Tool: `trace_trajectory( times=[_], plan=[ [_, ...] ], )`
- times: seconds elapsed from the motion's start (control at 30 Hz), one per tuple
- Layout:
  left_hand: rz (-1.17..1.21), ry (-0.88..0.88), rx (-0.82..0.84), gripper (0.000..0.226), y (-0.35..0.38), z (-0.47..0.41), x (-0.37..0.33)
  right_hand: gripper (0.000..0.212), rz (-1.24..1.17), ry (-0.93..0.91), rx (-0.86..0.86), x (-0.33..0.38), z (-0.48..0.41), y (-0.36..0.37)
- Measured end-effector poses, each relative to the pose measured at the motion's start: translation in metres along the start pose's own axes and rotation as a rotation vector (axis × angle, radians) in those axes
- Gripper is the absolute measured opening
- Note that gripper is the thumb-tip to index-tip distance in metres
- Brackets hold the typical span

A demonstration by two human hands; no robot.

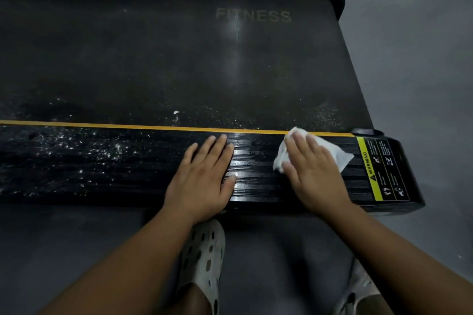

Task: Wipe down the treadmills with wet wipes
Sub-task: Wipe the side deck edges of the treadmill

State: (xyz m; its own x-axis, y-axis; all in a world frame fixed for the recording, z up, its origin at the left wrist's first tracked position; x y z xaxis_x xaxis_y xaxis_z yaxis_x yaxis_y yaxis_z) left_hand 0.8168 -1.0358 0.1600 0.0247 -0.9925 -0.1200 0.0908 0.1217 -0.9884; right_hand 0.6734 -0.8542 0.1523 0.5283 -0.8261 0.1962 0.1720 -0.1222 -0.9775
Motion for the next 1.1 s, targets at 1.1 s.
trace_trajectory(
  times=[1.1],
  plan=[
    [-0.014, 0.043, -0.041, 0.071, -0.003, 0.018, 0.038, 0.058, -0.003, 0.160, -0.060, 0.058, -0.007, -0.001]
  ],
)
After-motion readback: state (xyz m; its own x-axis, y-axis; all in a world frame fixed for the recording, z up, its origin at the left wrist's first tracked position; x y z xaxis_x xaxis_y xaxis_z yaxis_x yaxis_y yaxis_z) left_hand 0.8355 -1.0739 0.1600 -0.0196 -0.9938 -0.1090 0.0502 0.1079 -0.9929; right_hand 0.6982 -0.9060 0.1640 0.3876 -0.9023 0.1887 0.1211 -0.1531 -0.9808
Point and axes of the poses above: each hand's wrist, its own z-axis away from the middle knuckle, its own y-axis out of the palm, x = y × z, the point moved 6 cm from there along -z, towards the middle knuckle, and after that the axes turned 14 degrees about y, right-handed, at the moved point
